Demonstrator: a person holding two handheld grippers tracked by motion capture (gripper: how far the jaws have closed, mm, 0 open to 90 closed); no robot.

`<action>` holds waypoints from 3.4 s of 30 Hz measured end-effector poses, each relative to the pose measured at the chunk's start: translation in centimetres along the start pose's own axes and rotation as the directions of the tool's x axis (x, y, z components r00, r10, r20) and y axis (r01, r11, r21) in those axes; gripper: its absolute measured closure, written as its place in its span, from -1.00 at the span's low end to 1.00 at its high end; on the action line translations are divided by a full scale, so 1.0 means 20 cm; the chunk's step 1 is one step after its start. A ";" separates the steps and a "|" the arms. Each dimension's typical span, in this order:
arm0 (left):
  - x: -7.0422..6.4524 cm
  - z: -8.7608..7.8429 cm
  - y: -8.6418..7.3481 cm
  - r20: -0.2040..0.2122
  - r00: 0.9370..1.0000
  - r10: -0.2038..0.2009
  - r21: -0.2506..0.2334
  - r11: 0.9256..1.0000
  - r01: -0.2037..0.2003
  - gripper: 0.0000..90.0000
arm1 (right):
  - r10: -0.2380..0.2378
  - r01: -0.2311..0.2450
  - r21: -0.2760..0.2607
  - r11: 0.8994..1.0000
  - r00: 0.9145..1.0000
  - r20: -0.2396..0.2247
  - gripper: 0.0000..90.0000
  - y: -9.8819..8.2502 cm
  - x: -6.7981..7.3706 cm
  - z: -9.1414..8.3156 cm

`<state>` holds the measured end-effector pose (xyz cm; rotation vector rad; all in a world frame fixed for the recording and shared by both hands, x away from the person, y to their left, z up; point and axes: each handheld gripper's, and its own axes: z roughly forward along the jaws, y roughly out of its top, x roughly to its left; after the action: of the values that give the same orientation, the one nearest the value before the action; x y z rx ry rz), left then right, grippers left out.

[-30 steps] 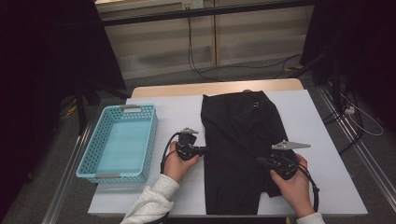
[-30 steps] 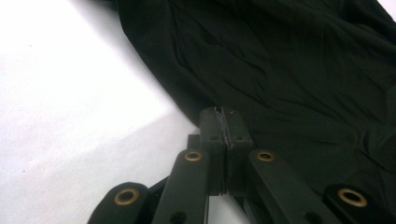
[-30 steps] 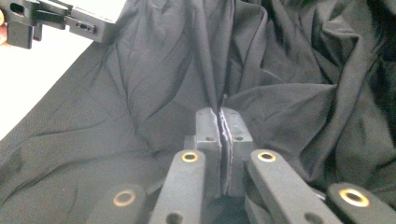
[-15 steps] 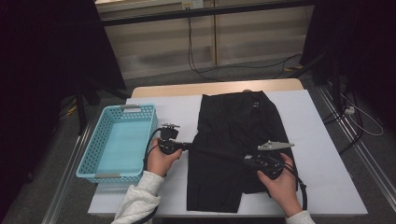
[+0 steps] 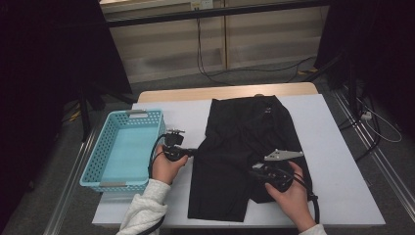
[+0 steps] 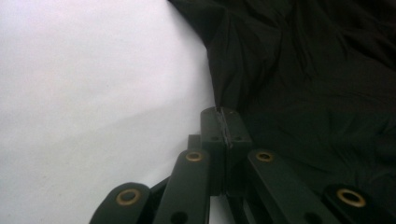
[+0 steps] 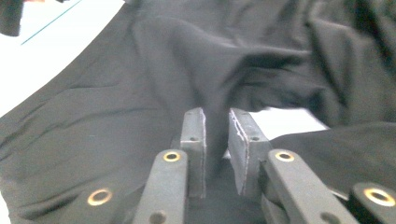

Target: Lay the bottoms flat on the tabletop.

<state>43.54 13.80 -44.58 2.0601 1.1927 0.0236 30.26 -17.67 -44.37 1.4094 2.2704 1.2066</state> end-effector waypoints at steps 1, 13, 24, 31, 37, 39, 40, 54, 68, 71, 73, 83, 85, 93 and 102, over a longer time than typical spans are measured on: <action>0.00 0.00 0.00 0.001 1.000 0.000 0.000 1.000 0.000 0.98 | -0.009 0.010 0.005 1.000 1.000 -0.009 0.66 0.00 0.02 0.01; -0.01 0.01 -0.01 0.002 1.000 0.011 -0.005 1.000 -0.011 0.97 | -0.222 0.220 0.103 0.970 0.975 0.012 0.94 -0.04 0.13 0.11; -0.02 0.00 -0.02 0.019 1.000 0.001 0.024 1.000 -0.002 0.97 | -0.135 0.148 0.133 0.980 0.986 -0.103 0.99 -0.06 0.09 0.06; -0.04 -0.01 -0.05 0.017 1.000 0.013 0.048 0.999 -0.014 0.96 | -0.100 0.114 0.113 0.987 0.987 -0.125 0.98 -0.09 0.07 0.01; -0.05 0.00 -0.04 -0.019 0.998 0.053 0.020 0.998 -0.052 0.58 | -0.098 0.110 0.102 0.989 0.989 -0.114 0.98 -0.09 0.06 -0.02; -0.05 0.01 -0.04 -0.022 0.997 0.072 0.005 0.997 -0.071 0.42 | -0.090 0.102 0.101 0.990 0.989 -0.116 0.98 -0.09 0.05 -0.02; -0.05 0.02 -0.04 -0.027 0.997 0.068 0.003 0.998 -0.068 0.32 | -0.087 0.099 0.099 0.990 0.989 -0.118 0.98 -0.09 0.05 -0.02; -0.11 0.06 -0.05 0.031 0.996 0.078 0.037 0.996 -0.079 0.68 | -0.095 0.107 0.109 0.988 0.989 -0.113 0.97 -0.11 0.05 0.00; -0.04 -0.01 -0.04 0.056 0.998 0.017 0.093 0.995 -0.022 0.98 | -0.114 0.125 0.091 0.988 0.986 -0.118 0.97 -0.11 0.10 0.02; -0.04 -0.01 -0.04 0.046 0.999 0.020 0.101 0.995 -0.024 0.97 | -0.121 0.133 0.091 0.987 0.985 -0.122 0.97 -0.11 0.11 0.03; -0.03 -0.01 -0.05 0.039 0.999 0.019 0.107 0.994 -0.024 0.96 | -0.118 0.130 0.093 0.987 0.985 -0.127 0.96 -0.11 0.12 0.04; -0.03 -0.02 -0.04 0.010 1.000 0.017 0.118 0.993 -0.018 0.97 | -0.123 0.135 0.087 0.987 0.983 -0.134 0.95 -0.11 0.13 0.05; -0.03 -0.03 -0.04 0.009 1.000 0.013 0.118 0.993 -0.014 0.97 | -0.127 0.140 0.088 0.986 0.982 -0.139 0.95 -0.10 0.14 0.06; -0.02 -0.04 -0.04 0.001 1.000 0.008 0.114 0.993 -0.008 0.97 | -0.137 0.151 0.087 0.985 0.980 -0.144 0.96 -0.10 0.17 0.08; -0.02 -0.04 -0.04 -0.011 1.000 0.003 0.114 0.993 -0.002 0.97 | -0.145 0.159 0.085 0.984 0.979 -0.145 0.96 -0.09 0.19 0.09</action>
<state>42.41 14.23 -44.36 2.1631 1.2230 -0.0324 28.15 -14.02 -46.09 1.1894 2.5096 1.1963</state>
